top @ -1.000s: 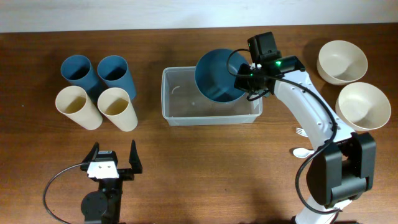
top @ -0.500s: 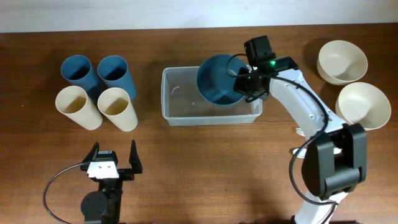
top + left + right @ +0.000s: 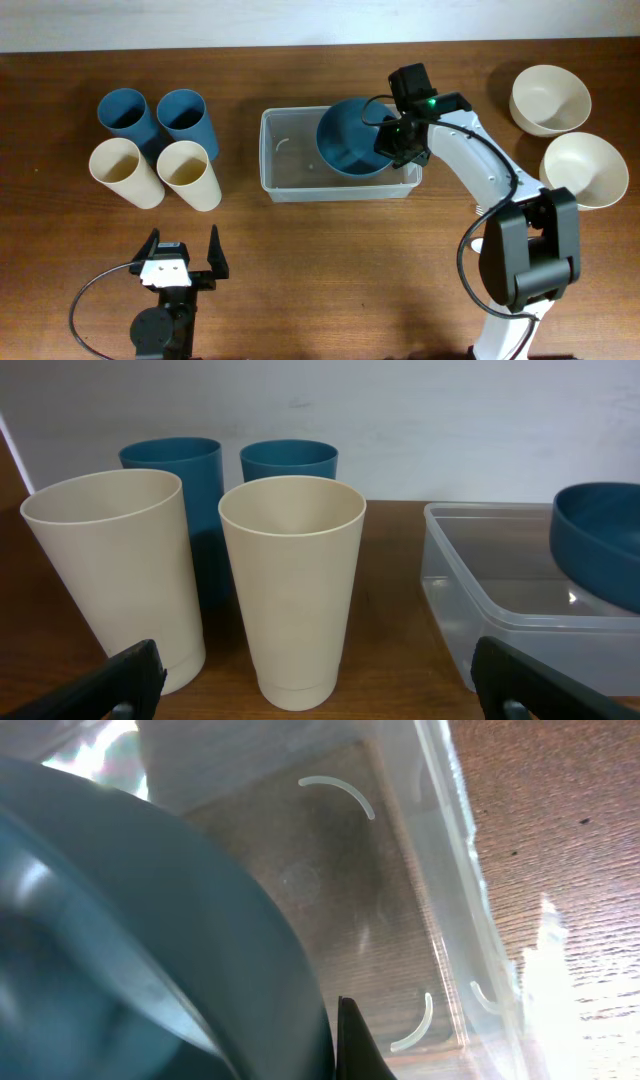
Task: Pack container
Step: 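Lower the blue bowl into the container, release, withdraw right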
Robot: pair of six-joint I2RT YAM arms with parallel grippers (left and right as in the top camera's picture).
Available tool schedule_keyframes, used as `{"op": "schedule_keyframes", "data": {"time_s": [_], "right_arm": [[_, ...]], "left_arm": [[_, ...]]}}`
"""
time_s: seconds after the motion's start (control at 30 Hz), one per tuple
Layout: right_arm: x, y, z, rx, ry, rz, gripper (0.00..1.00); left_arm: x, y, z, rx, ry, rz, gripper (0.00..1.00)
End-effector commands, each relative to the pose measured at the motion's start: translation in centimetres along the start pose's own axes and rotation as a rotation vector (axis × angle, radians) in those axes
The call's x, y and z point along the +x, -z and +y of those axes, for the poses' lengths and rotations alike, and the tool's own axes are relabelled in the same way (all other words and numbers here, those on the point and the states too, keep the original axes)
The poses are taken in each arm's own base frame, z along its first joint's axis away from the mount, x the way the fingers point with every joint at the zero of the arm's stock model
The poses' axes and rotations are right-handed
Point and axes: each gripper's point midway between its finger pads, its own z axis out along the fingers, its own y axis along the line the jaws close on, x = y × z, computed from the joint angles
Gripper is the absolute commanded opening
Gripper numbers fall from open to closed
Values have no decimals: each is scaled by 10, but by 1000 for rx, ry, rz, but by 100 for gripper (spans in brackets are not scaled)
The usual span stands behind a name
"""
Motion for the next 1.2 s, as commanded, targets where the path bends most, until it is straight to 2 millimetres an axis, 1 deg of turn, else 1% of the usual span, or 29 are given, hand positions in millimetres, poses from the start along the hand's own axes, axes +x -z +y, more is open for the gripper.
{"op": "schedule_keyframes", "data": {"time_s": [0.0, 0.3, 0.47, 0.7, 0.83, 0.87, 0.97, 1.0, 1.03, 1.17], "right_arm": [[-1, -4, 6, -5, -4, 2, 5], [5, -22, 4, 7, -24, 40, 5], [5, -23, 6, -4, -24, 44, 6], [6, -23, 8, -14, -24, 52, 22], [6, -23, 8, -16, -24, 51, 26], [6, -23, 8, -16, -24, 51, 30], [5, -22, 9, -18, -23, 49, 46], [5, -20, 10, -18, -23, 49, 54], [4, -19, 10, -19, -23, 48, 57], [-6, 1, 18, -25, -18, 39, 61]], "left_arm": [[1, 0, 2, -9, -12, 1, 100], [1, 0, 2, -9, -12, 1, 100], [1, 0, 2, -9, -12, 1, 100], [1, 0, 2, -9, -12, 1, 100], [1, 0, 2, -9, -12, 1, 100], [1, 0, 2, -9, -12, 1, 100], [1, 0, 2, -9, -12, 1, 100], [1, 0, 2, -8, -12, 1, 100], [1, 0, 2, -9, -12, 1, 100], [1, 0, 2, -9, -12, 1, 100]]}}
